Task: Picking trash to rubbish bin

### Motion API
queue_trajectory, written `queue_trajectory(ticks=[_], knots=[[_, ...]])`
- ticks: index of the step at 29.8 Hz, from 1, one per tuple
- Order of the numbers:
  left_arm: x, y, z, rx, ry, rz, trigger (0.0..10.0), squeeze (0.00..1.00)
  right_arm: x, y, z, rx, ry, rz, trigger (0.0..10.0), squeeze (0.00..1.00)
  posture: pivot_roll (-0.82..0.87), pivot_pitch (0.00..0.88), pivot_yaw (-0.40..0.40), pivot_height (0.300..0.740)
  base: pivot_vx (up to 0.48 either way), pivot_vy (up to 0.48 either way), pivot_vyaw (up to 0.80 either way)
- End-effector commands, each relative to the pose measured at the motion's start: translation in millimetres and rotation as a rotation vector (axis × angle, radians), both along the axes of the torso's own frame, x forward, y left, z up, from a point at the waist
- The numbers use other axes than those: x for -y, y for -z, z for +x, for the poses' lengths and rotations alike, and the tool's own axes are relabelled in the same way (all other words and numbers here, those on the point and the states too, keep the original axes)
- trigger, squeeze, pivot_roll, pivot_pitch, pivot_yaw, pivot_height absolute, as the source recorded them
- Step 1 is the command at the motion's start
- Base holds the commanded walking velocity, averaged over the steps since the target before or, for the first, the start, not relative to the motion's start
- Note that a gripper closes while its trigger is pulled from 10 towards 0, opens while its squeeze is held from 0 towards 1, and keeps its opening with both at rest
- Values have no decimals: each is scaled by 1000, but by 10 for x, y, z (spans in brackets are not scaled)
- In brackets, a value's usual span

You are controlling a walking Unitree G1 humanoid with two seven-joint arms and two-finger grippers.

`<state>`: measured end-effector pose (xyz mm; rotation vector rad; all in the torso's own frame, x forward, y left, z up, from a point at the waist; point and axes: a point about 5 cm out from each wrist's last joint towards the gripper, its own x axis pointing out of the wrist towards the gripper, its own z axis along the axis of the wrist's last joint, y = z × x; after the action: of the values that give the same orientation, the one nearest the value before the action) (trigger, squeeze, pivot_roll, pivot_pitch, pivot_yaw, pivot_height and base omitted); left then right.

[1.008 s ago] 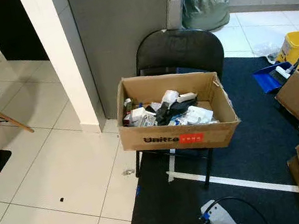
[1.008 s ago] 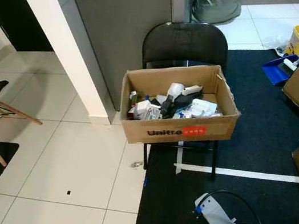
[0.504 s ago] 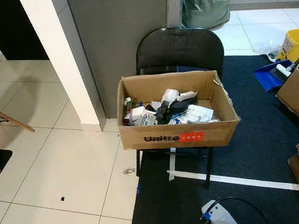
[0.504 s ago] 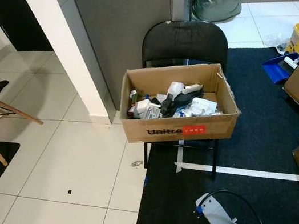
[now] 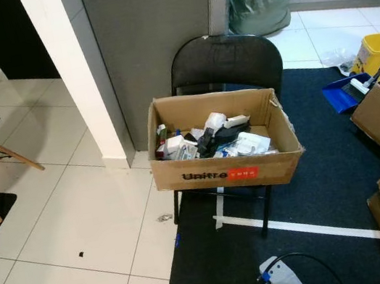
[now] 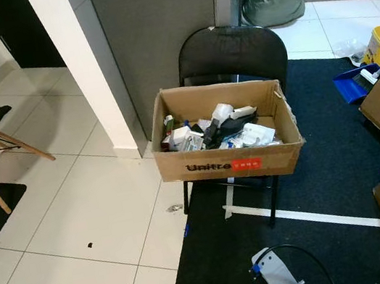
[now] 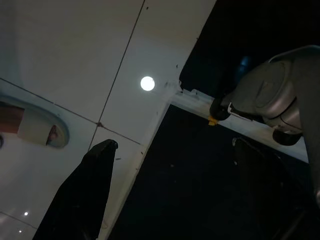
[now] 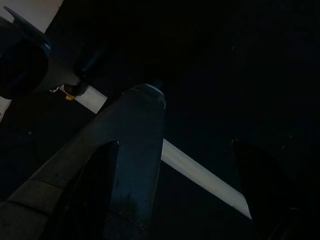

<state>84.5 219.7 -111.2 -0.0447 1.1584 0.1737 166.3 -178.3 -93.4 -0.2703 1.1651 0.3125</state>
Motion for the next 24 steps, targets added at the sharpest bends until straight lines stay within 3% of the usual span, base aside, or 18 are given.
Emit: queue_trajectory(ticks=[1,24], knots=[[3,8,-24,-17,13,2,10000,0,9,23,-55,-17,27,7,10000,0,69,59,16,740,0,0,0],[7,-1,31,-11,13,2,10000,0,-12,-11,29,-1,-6,0,10000,0,93,29,-6,740,0,0,0]])
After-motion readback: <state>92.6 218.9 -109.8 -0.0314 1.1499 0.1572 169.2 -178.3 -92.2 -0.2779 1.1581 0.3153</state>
